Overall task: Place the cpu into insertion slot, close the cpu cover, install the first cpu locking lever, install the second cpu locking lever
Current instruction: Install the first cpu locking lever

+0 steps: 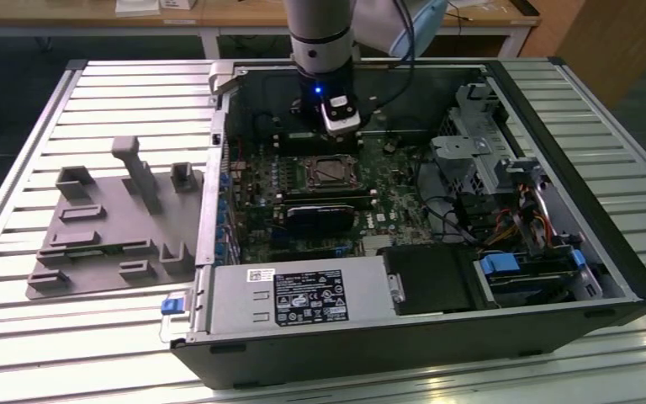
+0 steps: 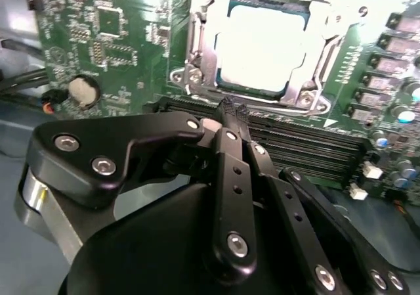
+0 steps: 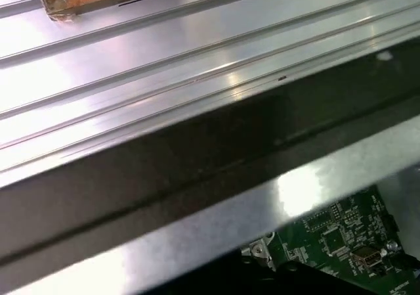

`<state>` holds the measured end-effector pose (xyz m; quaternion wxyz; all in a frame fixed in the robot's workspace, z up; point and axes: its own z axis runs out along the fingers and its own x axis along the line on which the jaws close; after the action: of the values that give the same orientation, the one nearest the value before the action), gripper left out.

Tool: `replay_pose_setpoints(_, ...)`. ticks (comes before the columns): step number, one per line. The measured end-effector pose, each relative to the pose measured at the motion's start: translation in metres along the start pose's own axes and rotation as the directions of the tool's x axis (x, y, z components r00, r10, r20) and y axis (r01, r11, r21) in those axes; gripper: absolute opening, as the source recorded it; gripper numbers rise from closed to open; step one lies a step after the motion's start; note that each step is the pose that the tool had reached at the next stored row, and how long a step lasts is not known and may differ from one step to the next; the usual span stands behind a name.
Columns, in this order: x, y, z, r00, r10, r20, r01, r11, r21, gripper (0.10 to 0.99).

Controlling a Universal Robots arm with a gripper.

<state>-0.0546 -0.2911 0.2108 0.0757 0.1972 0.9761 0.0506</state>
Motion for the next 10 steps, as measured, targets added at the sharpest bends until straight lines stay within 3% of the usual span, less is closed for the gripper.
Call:
replay_pose_setpoints(3,-0.0044,-0.0024,0.0003,0.9996,0.002,-0.0272,-0.002,0.9999,0.013,0.106)
replay_pose_setpoints(10,-0.0138,-0.0116,0.0005,0.9982,0.005,-0.0592,-0.003,0.9994,0.034,0.106)
